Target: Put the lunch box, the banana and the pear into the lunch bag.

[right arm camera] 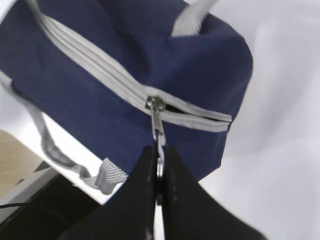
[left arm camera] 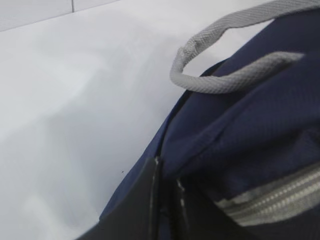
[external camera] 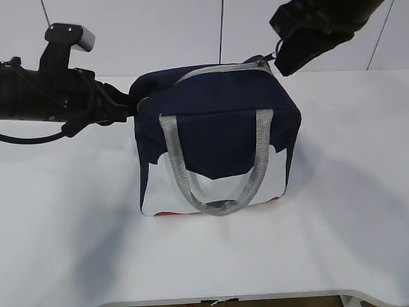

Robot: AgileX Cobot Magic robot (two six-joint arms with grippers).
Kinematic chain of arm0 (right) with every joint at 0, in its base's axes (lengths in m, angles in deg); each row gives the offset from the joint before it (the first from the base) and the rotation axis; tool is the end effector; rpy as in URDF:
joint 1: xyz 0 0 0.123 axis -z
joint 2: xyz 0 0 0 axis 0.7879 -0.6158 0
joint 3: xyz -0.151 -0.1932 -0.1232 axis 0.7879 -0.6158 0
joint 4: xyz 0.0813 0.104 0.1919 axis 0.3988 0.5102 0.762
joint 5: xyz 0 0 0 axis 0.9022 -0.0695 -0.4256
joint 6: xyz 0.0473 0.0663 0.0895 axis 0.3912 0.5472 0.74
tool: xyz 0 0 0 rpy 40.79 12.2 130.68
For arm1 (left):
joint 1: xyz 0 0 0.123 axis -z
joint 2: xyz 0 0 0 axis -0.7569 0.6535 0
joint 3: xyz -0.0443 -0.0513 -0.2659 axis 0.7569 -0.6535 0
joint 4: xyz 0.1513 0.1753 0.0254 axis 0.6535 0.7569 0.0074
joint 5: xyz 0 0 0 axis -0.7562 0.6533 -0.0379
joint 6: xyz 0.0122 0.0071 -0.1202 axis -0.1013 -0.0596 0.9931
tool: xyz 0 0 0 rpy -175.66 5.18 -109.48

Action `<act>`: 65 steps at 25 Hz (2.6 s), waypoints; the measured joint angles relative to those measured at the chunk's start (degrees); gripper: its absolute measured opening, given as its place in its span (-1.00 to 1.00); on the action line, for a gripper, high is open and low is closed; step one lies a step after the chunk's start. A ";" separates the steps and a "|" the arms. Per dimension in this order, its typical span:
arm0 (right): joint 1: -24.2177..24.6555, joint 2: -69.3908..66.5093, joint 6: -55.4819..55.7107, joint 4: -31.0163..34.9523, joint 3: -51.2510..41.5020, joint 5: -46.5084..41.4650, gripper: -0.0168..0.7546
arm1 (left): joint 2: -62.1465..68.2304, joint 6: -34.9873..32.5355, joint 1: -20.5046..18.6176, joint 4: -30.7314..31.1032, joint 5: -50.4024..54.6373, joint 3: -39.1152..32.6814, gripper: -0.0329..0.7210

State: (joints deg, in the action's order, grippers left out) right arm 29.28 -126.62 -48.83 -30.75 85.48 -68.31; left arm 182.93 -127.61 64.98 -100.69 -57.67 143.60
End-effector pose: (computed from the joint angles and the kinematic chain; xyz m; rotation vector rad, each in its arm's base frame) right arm 0.2955 0.1459 0.3456 -0.8672 2.5108 0.2823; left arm 0.3402 -0.1507 0.1993 0.5946 2.0544 -0.6165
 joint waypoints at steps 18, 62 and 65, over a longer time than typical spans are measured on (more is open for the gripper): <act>4.03 1.82 20.47 5.77 -4.37 0.20 -0.91 | 0.00 0.00 -0.22 0.26 0.59 0.00 -0.94; 16.67 -5.79 31.48 19.87 -4.37 0.02 -0.91 | 0.00 0.00 -0.57 0.77 -4.21 0.00 -0.94; 16.81 -7.35 30.49 18.49 -4.37 0.02 -0.91 | 0.00 0.00 -0.57 0.77 -5.19 0.00 -0.94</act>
State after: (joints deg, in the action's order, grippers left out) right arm 46.09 -133.97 -18.34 -12.27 81.12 -68.29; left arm 182.93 -127.61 64.41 -99.91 -62.86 143.60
